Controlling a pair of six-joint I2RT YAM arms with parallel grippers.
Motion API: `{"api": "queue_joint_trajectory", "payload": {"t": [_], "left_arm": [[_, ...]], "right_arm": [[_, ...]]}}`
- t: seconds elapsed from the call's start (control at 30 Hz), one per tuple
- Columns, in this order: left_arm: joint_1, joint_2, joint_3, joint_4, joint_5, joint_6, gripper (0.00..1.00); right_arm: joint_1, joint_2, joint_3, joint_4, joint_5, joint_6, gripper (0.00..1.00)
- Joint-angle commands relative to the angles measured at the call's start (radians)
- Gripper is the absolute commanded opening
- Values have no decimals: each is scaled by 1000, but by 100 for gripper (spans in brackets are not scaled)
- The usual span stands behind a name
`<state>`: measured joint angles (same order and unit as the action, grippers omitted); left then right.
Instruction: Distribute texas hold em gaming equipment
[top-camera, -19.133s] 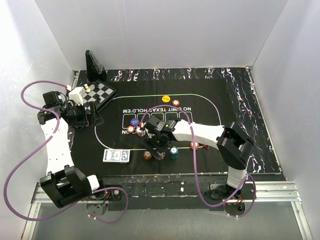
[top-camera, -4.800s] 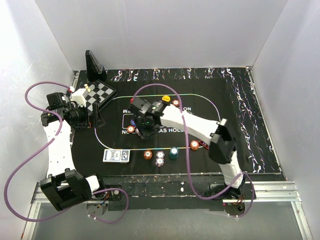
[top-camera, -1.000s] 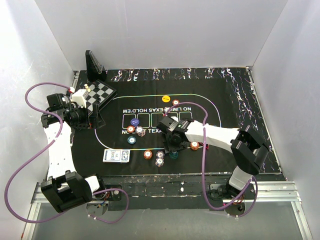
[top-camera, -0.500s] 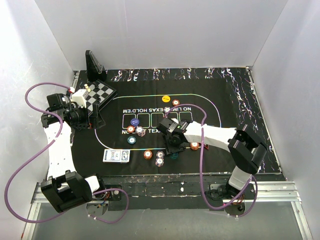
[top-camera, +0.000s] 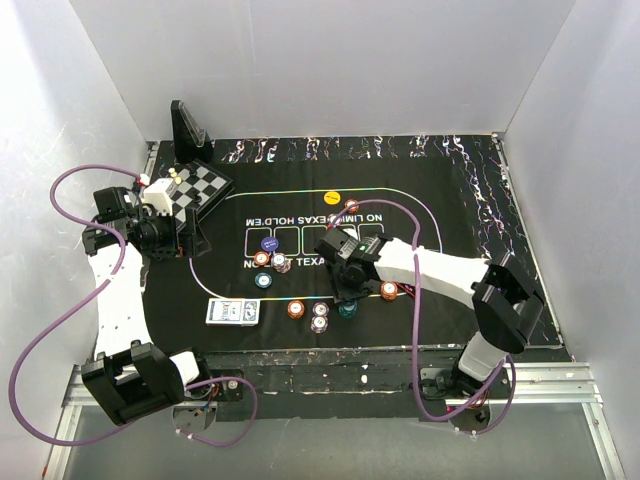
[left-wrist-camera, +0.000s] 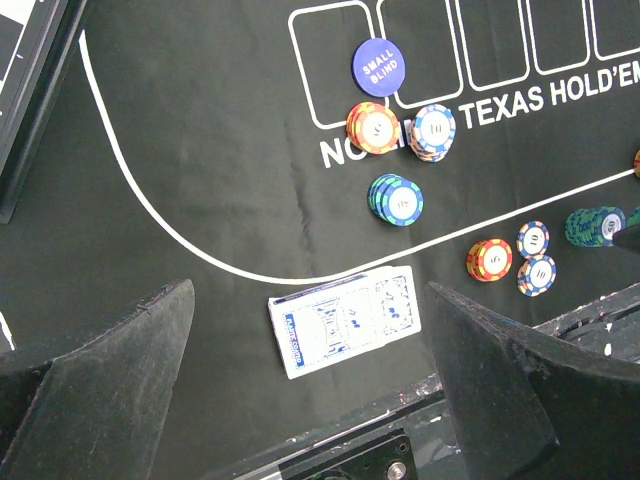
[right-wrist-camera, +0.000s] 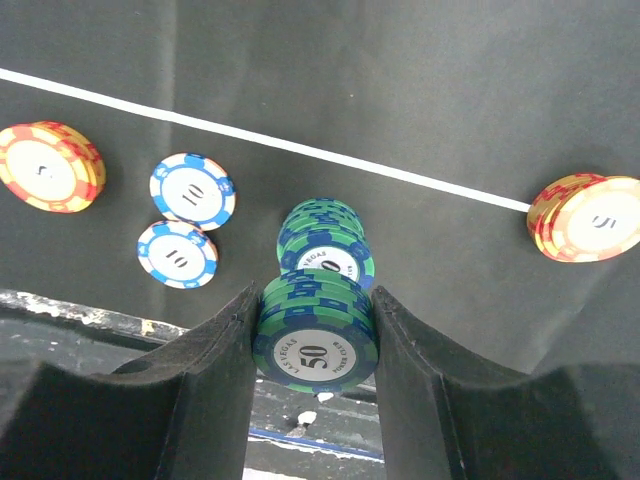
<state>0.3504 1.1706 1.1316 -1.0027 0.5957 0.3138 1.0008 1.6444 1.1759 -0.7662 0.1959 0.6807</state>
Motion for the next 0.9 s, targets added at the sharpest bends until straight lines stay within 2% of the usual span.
{"api": "queue_joint_trajectory", "payload": {"t": [0.0, 0.17, 0.37, 0.63, 0.87], "left_arm": [[-1, -3, 27, -5, 23, 1, 100], [-1, -2, 19, -1, 23, -1, 100], [1, 1, 13, 7, 21, -1, 100], [-1, 12, 16, 12, 21, -2, 100], [-1, 44, 19, 24, 26, -2, 100]], "right_arm": [[-17, -55, 94, -53, 25, -21, 11], [-106, -44, 214, -102, 45, -87, 11], [-286, 29, 395, -123, 5, -168, 10], [-433, 262, 599, -134, -32, -222, 9], [-504, 449, 721, -96, -41, -242, 8]]}}
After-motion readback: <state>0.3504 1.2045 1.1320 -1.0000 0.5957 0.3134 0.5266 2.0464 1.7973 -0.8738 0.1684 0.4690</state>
